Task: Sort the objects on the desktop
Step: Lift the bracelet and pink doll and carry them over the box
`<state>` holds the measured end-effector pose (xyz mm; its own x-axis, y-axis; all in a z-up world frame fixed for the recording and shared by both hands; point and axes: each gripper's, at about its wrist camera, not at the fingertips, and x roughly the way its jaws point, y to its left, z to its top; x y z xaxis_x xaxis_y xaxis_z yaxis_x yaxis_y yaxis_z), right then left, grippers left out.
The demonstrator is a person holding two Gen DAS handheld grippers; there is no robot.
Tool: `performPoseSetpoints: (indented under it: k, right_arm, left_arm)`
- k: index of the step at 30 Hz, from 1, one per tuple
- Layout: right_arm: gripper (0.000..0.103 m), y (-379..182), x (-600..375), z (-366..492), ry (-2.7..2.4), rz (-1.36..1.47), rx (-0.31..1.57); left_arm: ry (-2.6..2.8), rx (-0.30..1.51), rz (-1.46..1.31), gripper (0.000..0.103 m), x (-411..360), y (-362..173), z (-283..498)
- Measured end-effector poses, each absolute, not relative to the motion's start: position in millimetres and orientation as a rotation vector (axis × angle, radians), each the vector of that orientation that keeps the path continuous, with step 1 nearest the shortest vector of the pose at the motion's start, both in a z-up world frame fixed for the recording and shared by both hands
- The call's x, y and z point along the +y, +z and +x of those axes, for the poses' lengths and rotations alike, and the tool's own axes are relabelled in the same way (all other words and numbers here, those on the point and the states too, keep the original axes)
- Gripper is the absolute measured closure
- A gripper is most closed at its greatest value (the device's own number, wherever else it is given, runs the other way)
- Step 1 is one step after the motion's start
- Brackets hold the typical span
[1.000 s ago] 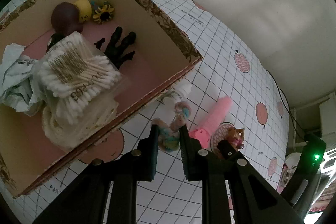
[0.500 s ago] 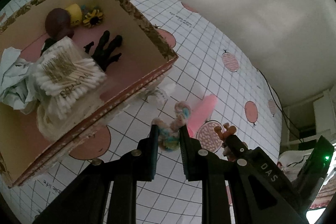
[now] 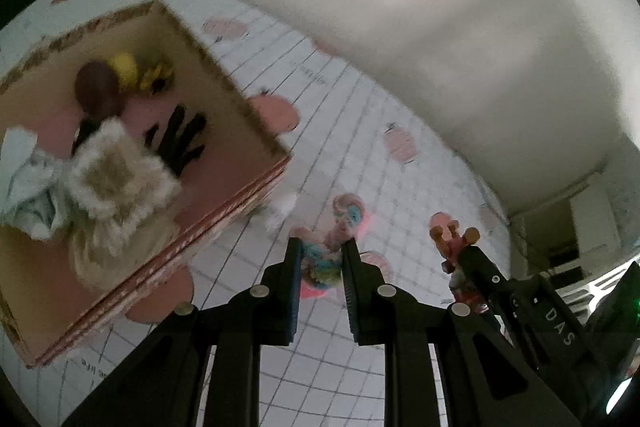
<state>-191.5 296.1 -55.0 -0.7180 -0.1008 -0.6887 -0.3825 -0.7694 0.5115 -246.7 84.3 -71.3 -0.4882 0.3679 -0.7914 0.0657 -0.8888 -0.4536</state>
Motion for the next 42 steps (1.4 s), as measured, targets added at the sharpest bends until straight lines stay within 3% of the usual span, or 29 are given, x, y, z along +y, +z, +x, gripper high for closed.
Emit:
performPoseSetpoints:
  k: [15,42]
  right_arm:
    - [0.055,-21.6,264.2,-190.0,2.739,-0.978,0.94]
    - [0.055,-47.1,113.6,-219.1,2.975,-1.207,0.742]
  left_arm:
    - [2.51,-0.771,-1.269,0.083,57.1,-33.8,-238.1]
    - [2.724,-1.227,-1.201,0.083,-127.5,-36.5,-212.7]
